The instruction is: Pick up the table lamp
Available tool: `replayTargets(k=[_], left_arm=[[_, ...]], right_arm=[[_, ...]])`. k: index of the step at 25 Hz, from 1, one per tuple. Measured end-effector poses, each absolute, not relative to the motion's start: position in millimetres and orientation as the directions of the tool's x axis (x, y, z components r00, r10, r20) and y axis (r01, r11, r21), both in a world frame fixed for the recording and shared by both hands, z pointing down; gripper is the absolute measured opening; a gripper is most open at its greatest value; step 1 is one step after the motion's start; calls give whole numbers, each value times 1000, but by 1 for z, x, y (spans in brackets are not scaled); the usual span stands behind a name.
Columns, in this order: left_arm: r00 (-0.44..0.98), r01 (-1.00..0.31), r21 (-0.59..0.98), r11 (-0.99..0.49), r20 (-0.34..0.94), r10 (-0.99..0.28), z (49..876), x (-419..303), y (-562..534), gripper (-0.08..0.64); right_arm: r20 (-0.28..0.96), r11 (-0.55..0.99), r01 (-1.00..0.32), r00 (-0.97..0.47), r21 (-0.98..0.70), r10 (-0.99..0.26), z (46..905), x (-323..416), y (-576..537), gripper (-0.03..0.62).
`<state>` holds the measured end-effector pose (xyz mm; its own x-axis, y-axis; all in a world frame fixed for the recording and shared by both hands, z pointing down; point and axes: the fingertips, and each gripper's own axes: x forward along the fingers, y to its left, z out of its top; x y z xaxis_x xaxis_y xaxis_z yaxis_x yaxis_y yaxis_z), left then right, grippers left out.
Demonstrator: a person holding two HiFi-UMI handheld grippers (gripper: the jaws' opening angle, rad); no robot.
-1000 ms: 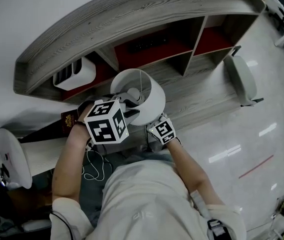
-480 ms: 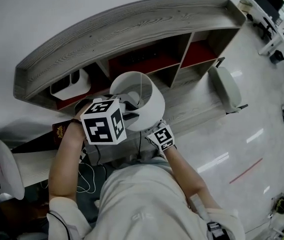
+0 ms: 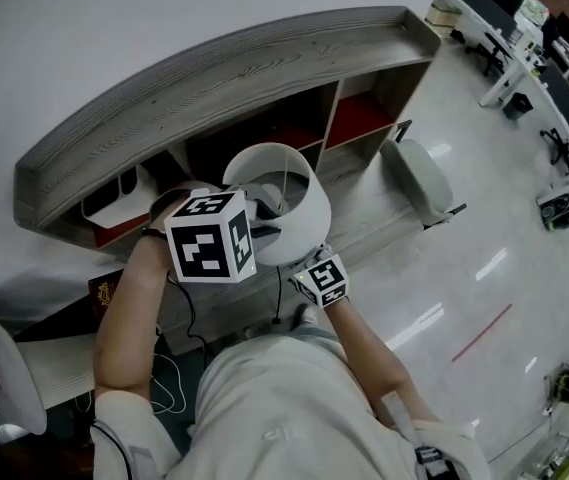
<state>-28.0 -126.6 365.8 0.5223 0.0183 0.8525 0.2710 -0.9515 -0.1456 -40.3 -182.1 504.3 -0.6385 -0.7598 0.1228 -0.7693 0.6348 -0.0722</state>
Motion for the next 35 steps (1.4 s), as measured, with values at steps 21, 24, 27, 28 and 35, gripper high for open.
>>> replayTargets(k=[21, 24, 27, 28, 35], left_arm=[[535, 467, -160, -870, 834, 134, 353, 67, -122, 66], [533, 476, -161, -865, 834, 138, 353, 71, -121, 66], [534, 477, -163, -864, 834, 137, 353, 71, -121, 67], [533, 476, -162, -864, 835, 137, 354, 70, -121, 67], [527, 473, -160, -866, 840, 133, 355, 68, -120, 67]], right_arm=[[135, 433, -900, -436, -53, -890, 493, 72, -180, 29], [134, 422, -905, -425, -54, -895, 493, 76, -179, 29], [134, 421, -906, -424, -55, -896, 493, 76, -179, 29], [134, 421, -905, -425, -55, -895, 493, 75, -179, 29], [134, 428, -902, -432, -63, -892, 495, 71, -179, 29]])
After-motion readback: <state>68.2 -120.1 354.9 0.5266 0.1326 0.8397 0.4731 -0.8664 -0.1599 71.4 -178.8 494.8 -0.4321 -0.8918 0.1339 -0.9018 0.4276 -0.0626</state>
